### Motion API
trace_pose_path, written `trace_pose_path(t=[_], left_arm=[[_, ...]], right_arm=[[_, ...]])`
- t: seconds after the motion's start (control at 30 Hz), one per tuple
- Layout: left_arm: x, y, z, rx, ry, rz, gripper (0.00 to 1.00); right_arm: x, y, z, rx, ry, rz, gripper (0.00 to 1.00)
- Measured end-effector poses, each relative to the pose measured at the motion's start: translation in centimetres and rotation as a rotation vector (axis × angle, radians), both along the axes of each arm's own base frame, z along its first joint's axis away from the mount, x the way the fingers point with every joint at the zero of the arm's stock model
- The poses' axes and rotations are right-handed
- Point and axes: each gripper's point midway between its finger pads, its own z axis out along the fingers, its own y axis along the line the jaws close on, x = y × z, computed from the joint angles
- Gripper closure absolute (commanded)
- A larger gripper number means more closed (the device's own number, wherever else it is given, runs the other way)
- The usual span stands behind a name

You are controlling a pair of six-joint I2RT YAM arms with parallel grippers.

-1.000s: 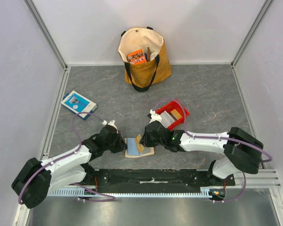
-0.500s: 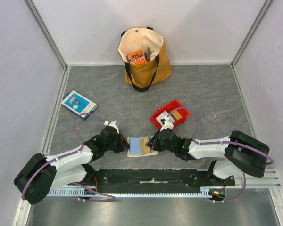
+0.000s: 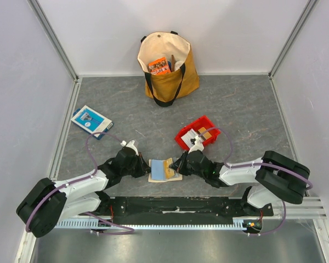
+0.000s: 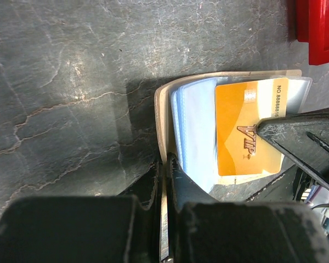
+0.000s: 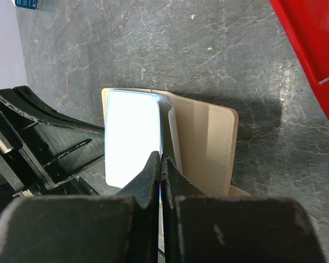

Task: Put the credit cards into the card holder
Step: Insert the credit card into the card holder.

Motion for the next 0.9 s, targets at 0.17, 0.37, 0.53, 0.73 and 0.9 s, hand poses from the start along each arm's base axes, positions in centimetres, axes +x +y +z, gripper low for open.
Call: trace_pose_path(t=[0.17, 0.37, 0.53, 0.73, 0.9], left_arm=[[-0.01, 0.02, 0.05, -0.001, -0.002, 0.001, 0.98], [-0.39, 0.28, 0.03, 0.001, 0.003, -0.001, 0.98], [-0.6, 0.44, 0.01, 0.002, 0.005, -0.001, 0.98], [-0.62, 0.43, 0.01, -0.001, 0.01, 0.003, 0.98], [-0.62, 0.38, 0.0, -0.008, 0.018, 0.013, 0.98]], right_arm=[[0.12, -0.1, -0.27, 0.028, 0.028, -0.032, 1.0], [0.35, -0.74, -0.82, 0.019, 0.083, -0.061, 1.0], [0.71, -0.61, -0.11, 0.006, 0.098, -0.068, 1.0], [0.52, -0.55, -0.35, 0.017, 0.118, -0.071, 1.0], [0.01, -0.27, -0.69, 0.039, 0.119, -0.067, 1.0]])
